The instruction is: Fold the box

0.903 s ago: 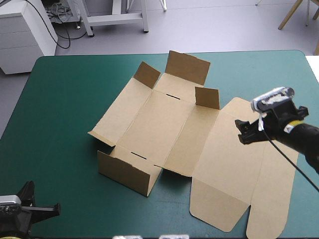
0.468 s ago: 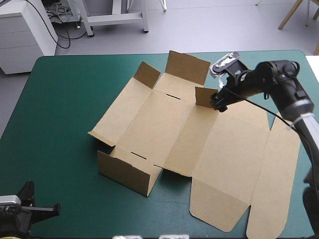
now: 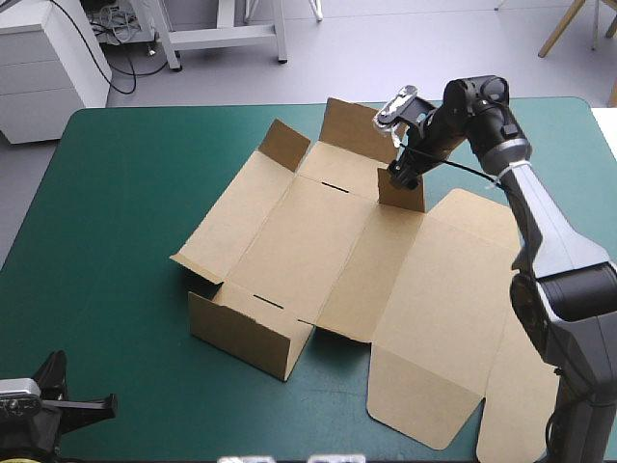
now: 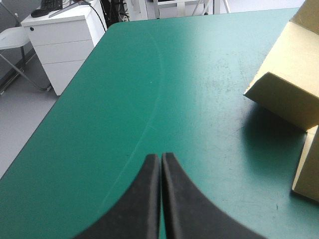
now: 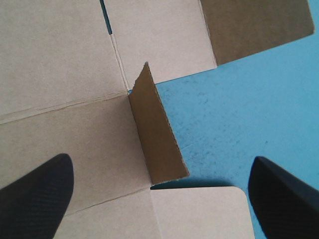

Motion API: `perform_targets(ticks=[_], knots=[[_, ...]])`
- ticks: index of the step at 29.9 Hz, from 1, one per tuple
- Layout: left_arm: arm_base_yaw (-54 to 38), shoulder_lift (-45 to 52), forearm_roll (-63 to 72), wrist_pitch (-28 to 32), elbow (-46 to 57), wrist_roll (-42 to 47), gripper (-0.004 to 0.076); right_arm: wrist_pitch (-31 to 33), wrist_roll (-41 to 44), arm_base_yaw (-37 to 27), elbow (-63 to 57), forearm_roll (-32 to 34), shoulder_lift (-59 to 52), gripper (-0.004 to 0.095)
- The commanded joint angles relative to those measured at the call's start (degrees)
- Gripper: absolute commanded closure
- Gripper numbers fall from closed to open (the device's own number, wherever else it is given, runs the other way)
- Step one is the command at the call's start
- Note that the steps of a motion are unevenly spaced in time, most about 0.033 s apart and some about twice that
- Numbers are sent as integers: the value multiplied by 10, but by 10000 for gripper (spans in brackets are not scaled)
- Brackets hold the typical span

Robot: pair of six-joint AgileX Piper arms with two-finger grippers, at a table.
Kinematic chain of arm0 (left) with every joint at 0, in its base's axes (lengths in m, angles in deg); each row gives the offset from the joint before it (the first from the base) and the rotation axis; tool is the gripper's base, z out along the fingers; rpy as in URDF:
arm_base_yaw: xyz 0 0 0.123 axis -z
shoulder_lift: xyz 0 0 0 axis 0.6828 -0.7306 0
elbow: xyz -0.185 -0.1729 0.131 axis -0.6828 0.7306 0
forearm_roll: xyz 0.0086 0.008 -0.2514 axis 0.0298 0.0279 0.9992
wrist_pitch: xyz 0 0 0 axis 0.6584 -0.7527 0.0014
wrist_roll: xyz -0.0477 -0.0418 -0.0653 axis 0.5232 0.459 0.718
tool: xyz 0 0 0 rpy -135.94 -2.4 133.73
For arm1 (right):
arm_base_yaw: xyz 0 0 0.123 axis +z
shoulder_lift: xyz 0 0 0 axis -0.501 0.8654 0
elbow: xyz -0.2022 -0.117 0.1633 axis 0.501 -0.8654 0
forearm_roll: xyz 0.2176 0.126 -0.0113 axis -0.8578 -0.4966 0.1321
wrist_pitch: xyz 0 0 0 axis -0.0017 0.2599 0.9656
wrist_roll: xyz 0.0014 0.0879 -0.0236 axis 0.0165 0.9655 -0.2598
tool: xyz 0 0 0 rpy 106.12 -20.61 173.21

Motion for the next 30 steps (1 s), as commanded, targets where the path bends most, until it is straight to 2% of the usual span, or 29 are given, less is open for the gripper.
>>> perform_targets(ticks=[1, 11, 15, 17, 19, 23, 25, 30], knots=[[5, 9, -1, 44, -12, 3, 734, -11, -29, 7, 27, 15, -2, 54], [5, 9, -1, 44, -12, 3, 734, -13, -57, 13, 27, 17, 54, 54], [5, 9, -1, 44, -12, 3, 734, -13, -64, 13, 27, 12, 63, 108], [5, 9, -1, 44, -12, 3, 734, -15, -79, 13, 27, 7, 63, 202], [5, 9, -1, 44, -12, 3, 734, -23, -91, 13, 27, 5, 63, 345], [5, 9, -1, 44, -12, 3, 734, -28, -116, 13, 27, 1, 63, 764], [5, 9, -1, 44, -12, 3, 734, -27, -133, 13, 27, -1, 63, 926], [5, 9, -1, 44, -12, 3, 734, -27, -206, 22, 27, -2, 63, 927]])
